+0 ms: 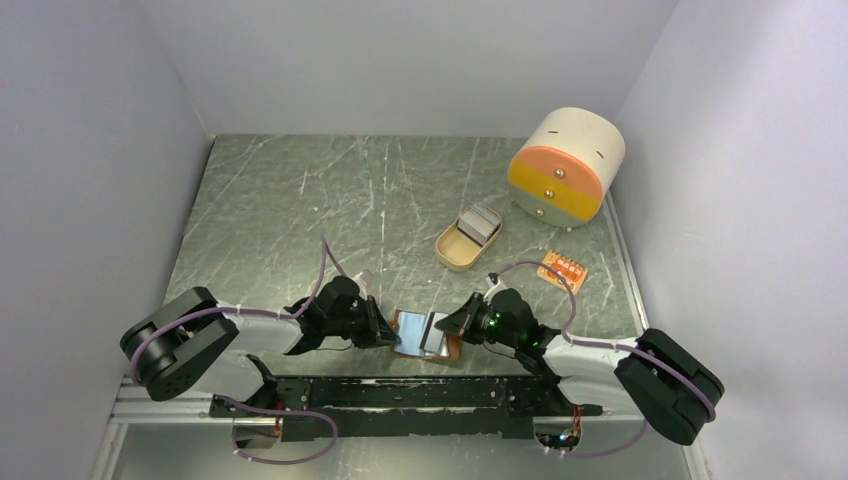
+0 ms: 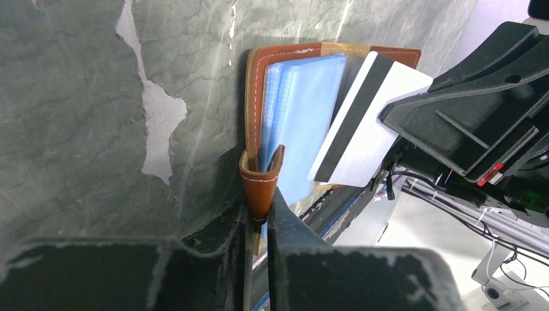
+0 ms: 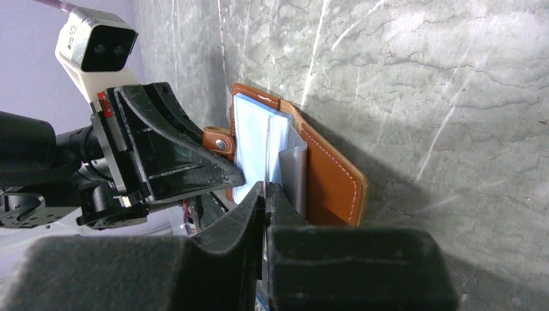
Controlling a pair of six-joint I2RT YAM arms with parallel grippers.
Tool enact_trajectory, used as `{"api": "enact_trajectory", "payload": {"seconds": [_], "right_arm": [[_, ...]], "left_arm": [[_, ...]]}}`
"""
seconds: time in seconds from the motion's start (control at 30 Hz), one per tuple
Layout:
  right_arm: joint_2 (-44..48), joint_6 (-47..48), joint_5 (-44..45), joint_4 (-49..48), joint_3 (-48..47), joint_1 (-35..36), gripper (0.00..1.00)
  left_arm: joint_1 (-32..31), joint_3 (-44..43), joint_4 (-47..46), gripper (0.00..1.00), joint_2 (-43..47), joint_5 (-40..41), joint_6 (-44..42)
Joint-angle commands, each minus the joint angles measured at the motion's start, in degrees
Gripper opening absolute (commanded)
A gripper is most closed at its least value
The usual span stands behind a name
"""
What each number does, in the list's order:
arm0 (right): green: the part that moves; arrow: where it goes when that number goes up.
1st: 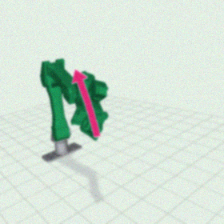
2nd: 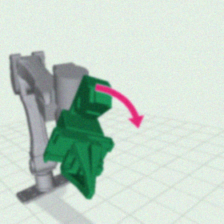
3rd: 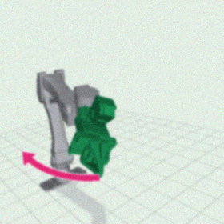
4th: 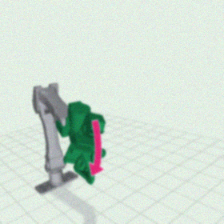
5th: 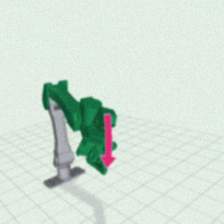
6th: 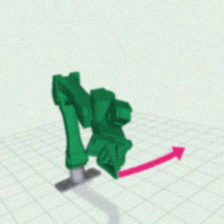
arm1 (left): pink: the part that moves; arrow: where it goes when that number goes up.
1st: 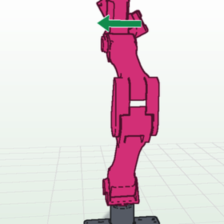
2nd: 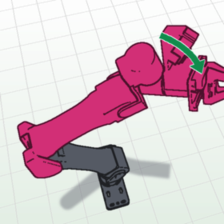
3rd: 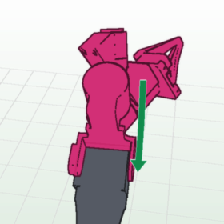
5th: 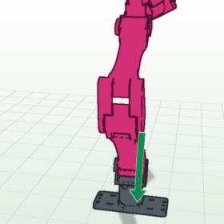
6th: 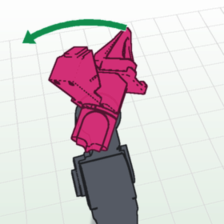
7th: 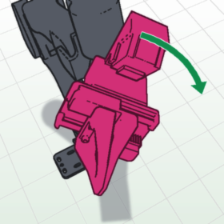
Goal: Put the credit cards into the card holder
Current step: Insert the credit card into the card holder.
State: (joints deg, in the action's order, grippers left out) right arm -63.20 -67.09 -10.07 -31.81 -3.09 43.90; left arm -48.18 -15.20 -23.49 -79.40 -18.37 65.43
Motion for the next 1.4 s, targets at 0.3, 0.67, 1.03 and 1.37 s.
{"api": "enact_trajectory", "payload": {"seconds": [0.3, 0.67, 1.03, 1.37], "right_arm": [[-3.01, -1.14, -0.49, -0.71, 0.47, 1.08, 0.08], [-4.65, 0.27, -1.55, 0.42, -0.88, 1.29, 0.05], [-4.34, 2.22, -2.12, 0.93, -0.57, 1.28, 0.04], [-8.25, 3.83, -2.95, -1.53, -2.44, 1.35, 0.04]], "left_arm": [[-0.94, -1.28, 2.18, 0.13, -0.59, 0.72, -0.26], [-1.17, -2.31, 3.00, 0.13, -1.49, 0.70, -0.78], [-1.13, -2.73, 3.91, 0.13, -1.36, 1.11, -1.00], [-1.39, -1.94, 2.46, 0.13, -1.36, 0.77, -0.30]]}}
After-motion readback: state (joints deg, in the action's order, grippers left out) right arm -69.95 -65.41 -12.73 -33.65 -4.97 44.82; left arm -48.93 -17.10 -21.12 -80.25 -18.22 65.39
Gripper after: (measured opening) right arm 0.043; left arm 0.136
